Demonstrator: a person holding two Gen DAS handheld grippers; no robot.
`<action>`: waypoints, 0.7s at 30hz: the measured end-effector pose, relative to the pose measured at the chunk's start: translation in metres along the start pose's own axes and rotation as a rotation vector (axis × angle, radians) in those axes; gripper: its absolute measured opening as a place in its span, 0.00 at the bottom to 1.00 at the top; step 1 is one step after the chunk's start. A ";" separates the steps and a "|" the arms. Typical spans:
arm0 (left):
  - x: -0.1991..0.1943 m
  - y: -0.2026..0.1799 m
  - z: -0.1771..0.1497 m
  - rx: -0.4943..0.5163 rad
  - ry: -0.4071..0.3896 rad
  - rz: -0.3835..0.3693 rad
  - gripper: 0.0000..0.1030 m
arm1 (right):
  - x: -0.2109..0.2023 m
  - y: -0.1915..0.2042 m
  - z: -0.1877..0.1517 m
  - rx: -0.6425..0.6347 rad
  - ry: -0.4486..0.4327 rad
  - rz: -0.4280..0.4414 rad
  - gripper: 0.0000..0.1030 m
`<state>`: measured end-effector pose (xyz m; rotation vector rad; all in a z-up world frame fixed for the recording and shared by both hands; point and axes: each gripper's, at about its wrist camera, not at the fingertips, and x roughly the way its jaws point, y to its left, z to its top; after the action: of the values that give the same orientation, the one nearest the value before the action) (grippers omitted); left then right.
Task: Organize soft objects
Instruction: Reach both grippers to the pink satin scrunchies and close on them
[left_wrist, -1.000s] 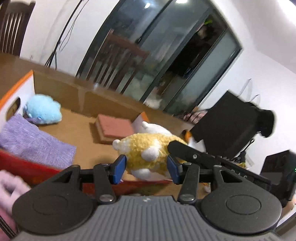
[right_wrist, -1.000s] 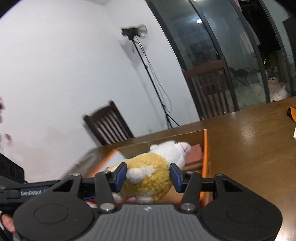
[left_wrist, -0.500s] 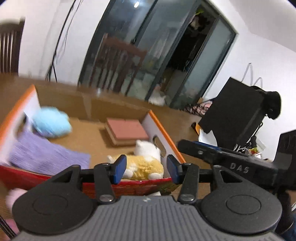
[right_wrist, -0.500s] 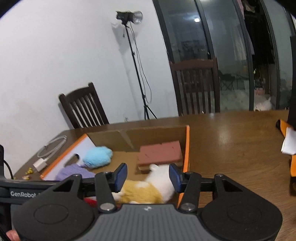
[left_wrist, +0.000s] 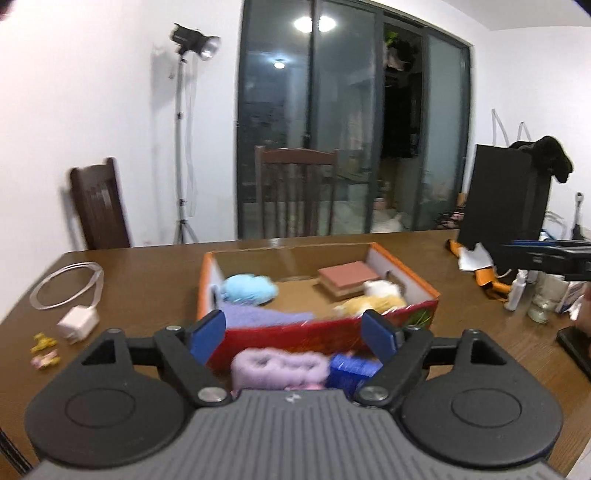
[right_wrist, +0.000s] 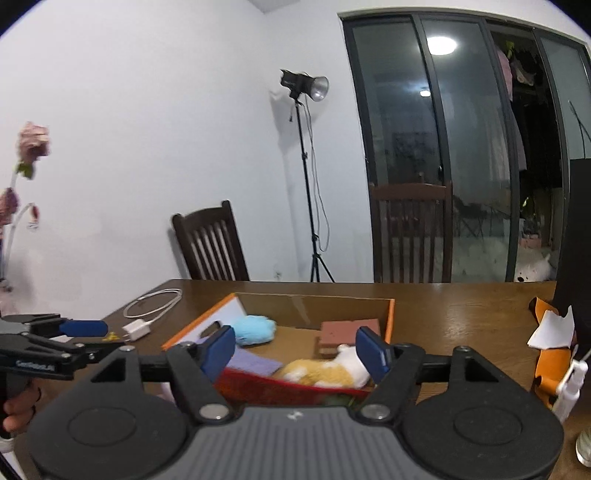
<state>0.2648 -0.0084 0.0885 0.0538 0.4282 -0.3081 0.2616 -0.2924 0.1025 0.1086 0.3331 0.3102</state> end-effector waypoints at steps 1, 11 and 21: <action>-0.007 0.001 -0.005 0.001 -0.003 0.017 0.82 | -0.007 0.006 -0.006 -0.006 0.002 0.003 0.71; -0.077 -0.005 -0.088 -0.035 -0.039 0.023 0.96 | -0.074 0.057 -0.097 -0.050 0.054 0.001 0.77; -0.065 0.009 -0.099 -0.104 0.012 0.015 0.96 | -0.065 0.075 -0.118 -0.010 0.092 0.074 0.73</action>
<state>0.1719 0.0299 0.0254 -0.0430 0.4553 -0.2701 0.1427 -0.2359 0.0232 0.0973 0.4194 0.3910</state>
